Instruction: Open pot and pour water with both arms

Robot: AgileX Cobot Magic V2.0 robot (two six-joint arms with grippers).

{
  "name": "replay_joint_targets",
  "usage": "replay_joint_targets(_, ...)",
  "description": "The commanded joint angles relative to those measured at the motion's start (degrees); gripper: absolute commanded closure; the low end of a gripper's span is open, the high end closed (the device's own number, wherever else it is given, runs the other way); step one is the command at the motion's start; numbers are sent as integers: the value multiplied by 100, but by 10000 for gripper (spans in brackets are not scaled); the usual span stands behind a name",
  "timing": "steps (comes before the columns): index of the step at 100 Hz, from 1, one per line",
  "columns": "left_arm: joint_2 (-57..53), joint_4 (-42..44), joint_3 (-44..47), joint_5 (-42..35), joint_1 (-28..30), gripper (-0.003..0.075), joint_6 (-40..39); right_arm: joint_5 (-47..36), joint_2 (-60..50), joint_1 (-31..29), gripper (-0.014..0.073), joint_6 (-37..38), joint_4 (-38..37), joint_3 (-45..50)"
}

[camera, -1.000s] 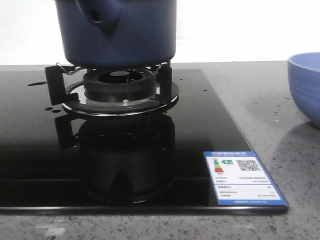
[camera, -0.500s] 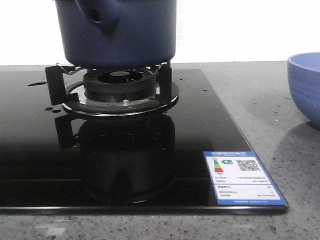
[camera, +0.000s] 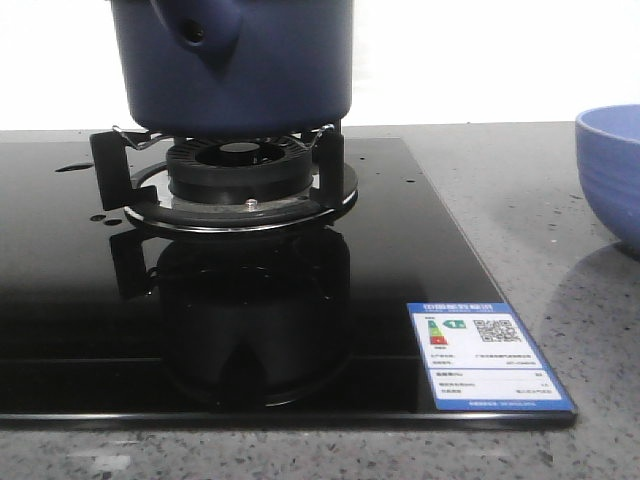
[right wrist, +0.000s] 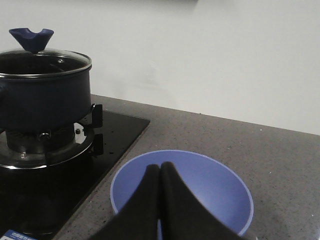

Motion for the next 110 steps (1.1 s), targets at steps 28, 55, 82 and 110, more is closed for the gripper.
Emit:
replay_joint_targets(28, -494, 3370, 1611, -381, 880, 741, -4570, -470, -44, 11, 659, -34, 103, -120)
replay_joint_targets(55, -1244, 3280, 1808, 1027, 1686, 741, -4570, -470, -44, 11, 659, -34, 103, -120)
replay_joint_targets(82, -1614, 3195, 1808, 2107, 1764, 741, -4570, -470, -44, 11, 659, -34, 103, -120)
replay_joint_targets(110, -1614, 3195, 1808, 2107, 1764, 741, -4570, -483, -44, 11, 659, -34, 103, -120)
